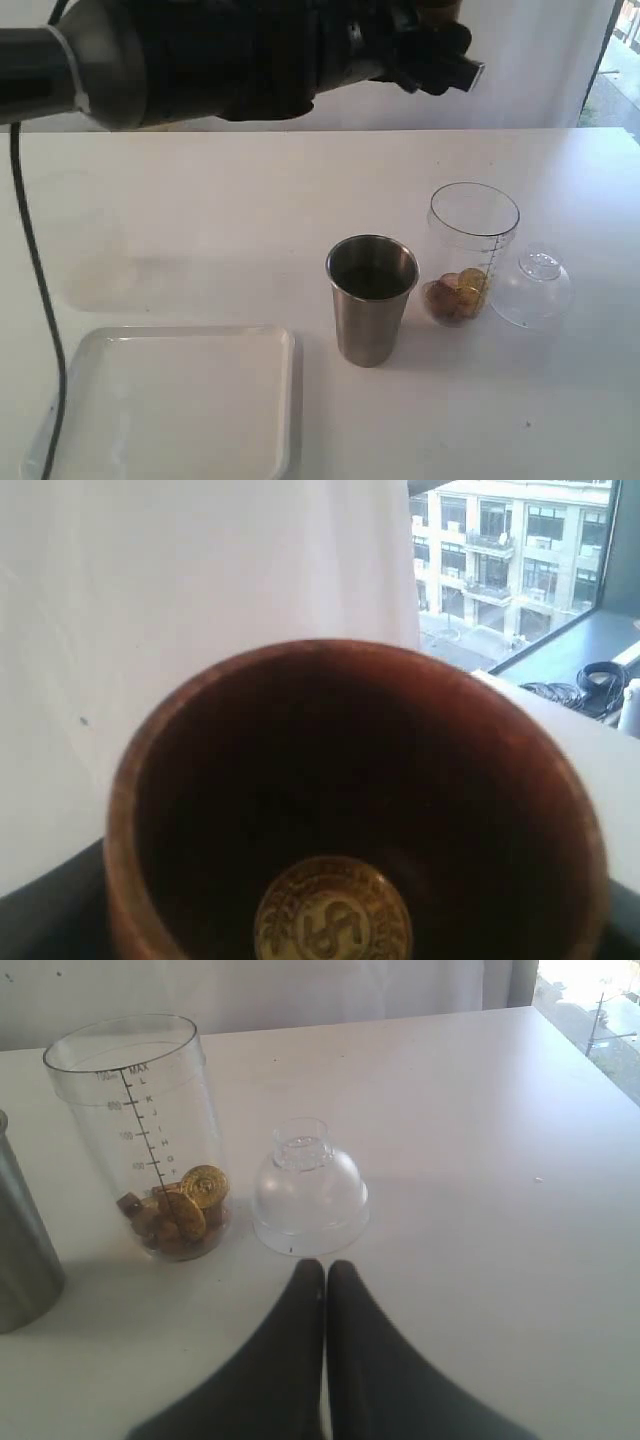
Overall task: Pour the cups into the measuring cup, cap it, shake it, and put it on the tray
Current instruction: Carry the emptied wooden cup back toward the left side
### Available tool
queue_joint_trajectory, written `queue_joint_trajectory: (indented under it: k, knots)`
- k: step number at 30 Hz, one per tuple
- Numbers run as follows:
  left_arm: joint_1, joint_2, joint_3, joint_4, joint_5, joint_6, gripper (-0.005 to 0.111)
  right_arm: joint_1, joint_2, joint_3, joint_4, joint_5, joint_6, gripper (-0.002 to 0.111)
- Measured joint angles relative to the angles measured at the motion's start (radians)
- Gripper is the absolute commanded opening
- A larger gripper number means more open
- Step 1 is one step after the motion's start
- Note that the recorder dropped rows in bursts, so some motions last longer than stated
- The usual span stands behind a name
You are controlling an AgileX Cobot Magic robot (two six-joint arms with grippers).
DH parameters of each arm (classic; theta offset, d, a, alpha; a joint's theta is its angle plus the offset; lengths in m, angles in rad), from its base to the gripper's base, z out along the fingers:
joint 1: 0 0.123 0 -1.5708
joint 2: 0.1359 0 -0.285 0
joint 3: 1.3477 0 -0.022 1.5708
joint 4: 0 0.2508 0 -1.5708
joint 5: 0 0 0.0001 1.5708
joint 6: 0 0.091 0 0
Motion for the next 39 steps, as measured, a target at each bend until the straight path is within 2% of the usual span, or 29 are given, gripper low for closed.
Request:
queue_joint_trajectory:
  k: [10,20,22,26,31,33,35,38,39]
  knots:
    - [0.008,-0.120,0.215,-0.002,-0.015,0.077,0.000,0.000,0.000,0.000,0.000,0.000,0.000,0.000]
    - [0.141,-0.326,0.390,-0.002,-0.016,0.066,0.000,0.000,0.000,0.000,0.000,0.000,0.000,0.000]
    - [0.198,-0.395,0.450,-0.002,-0.016,0.066,0.000,0.000,0.000,0.000,0.000,0.000,0.000,0.000]
    - [0.362,-0.537,0.548,-0.002,-0.017,0.068,0.000,0.000,0.000,0.000,0.000,0.000,0.000,0.000]
    - [0.681,-0.678,0.682,-0.002,-0.065,0.040,0.000,0.000,0.000,0.000,0.000,0.000,0.000,0.000]
    - [0.802,-0.686,0.752,-0.002,0.010,-0.001,0.000,0.000,0.000,0.000,0.000,0.000,0.000,0.000]
    - [0.923,-0.668,0.836,-0.002,0.141,-0.023,0.000,0.000,0.000,0.000,0.000,0.000,0.000,0.000]
    - [1.079,-0.619,0.917,-0.002,0.261,-0.005,0.000,0.000,0.000,0.000,0.000,0.000,0.000,0.000]
    - [1.109,-0.609,0.925,-0.002,0.292,0.008,0.000,0.000,0.000,0.000,0.000,0.000,0.000,0.000]
